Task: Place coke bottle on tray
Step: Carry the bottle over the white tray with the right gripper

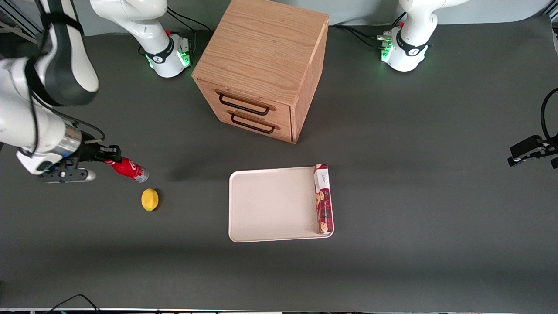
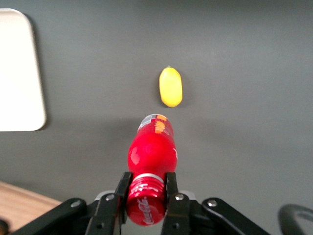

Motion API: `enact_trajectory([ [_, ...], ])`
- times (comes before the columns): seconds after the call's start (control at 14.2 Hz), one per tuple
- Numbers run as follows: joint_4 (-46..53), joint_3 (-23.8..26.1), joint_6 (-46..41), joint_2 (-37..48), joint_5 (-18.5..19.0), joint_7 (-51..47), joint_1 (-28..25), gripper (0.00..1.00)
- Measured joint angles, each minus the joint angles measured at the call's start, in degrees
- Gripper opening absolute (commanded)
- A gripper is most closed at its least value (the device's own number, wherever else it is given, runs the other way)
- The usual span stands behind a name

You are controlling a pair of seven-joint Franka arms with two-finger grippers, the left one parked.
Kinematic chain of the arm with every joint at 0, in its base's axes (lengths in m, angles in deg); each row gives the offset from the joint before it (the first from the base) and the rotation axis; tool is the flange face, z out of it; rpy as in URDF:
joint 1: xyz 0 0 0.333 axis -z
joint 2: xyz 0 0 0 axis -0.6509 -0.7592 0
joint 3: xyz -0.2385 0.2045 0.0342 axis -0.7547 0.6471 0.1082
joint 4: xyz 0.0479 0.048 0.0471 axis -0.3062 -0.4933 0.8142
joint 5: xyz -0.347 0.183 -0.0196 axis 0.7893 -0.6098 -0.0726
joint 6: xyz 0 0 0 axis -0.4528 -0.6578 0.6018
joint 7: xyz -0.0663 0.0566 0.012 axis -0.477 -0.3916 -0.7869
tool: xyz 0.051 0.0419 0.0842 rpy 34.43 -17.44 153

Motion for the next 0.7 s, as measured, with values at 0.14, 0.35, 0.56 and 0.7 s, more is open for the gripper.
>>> enact_trajectory([
  [0.14,8.82,2.67,-7.97,-0.64,-0.12,-2.81,-0.29,0.00],
  [0.35,23.77,9.27,-17.32,-7.28,-0.40,-14.40,-1.41,0.00],
  [0.56,32.21,16.09,-16.56,-17.59,1.13,-30.53,-4.36,0.00],
  [0.7,34.38,20.28,-12.73,-24.15,5.14,-39.82,-6.53,0.00],
])
